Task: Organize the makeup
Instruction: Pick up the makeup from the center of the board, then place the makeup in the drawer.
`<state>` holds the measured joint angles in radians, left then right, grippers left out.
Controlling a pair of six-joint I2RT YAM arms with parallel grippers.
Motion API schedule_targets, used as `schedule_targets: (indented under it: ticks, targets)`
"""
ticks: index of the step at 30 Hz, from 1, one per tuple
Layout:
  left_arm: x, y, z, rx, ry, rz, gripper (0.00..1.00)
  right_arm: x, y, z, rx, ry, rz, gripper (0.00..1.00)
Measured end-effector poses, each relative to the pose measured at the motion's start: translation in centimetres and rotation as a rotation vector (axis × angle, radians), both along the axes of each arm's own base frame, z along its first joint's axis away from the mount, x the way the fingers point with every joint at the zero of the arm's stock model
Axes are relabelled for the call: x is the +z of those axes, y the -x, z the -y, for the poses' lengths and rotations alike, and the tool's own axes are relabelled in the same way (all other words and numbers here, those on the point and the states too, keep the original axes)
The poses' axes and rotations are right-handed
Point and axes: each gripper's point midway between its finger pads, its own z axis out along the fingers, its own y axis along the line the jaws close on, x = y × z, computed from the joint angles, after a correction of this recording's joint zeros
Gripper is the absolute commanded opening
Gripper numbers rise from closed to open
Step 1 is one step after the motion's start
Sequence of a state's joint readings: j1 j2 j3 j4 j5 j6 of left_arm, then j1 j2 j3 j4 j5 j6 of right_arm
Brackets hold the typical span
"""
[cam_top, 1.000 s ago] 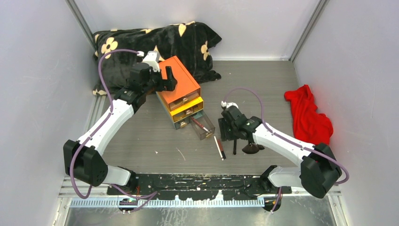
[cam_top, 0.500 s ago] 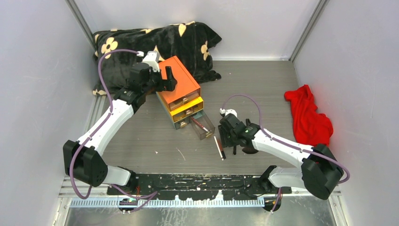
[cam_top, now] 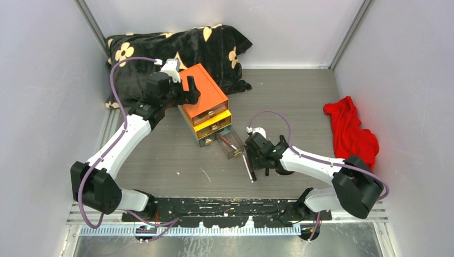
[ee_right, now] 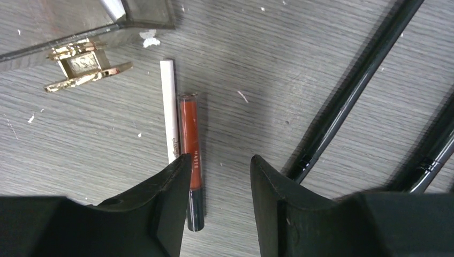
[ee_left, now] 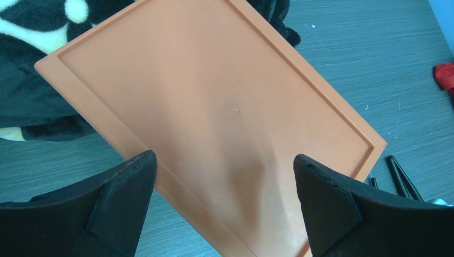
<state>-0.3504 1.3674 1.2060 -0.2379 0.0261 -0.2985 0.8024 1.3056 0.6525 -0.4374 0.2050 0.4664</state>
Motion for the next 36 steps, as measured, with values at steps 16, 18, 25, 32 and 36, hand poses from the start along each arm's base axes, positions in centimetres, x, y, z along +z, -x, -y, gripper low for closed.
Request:
schedule_targets:
  ticks: [16, 18, 25, 32, 36]
  targets:
    - [0.0, 0.0, -0.4, 0.012, -0.003, 0.001, 1.0, -1.3, -0.1, -0.1, -0.008, 0.014, -0.009, 0.01]
    - [0.0, 0.0, -0.4, 0.012, -0.002, 0.002, 1.0, -1.2, -0.2, -0.1, -0.012, 0.015, -0.007, 0.01]
    - [0.0, 0.0, -0.4, 0.012, -0.003, 0.001, 1.0, 0.5, -0.1, 0.4, 0.007, 0.078, -0.021, 0.01]
    - [0.0, 0.0, -0.5, 0.019, -0.005, 0.002, 1.0, 11.0, -4.6, -4.4, 0.084, -0.024, 0.119, 0.01]
    - [0.0, 0.1, -0.6, 0.02, -0.006, 0.002, 1.0, 13.3, -5.8, -6.4, 0.132, -0.062, 0.144, 0.01]
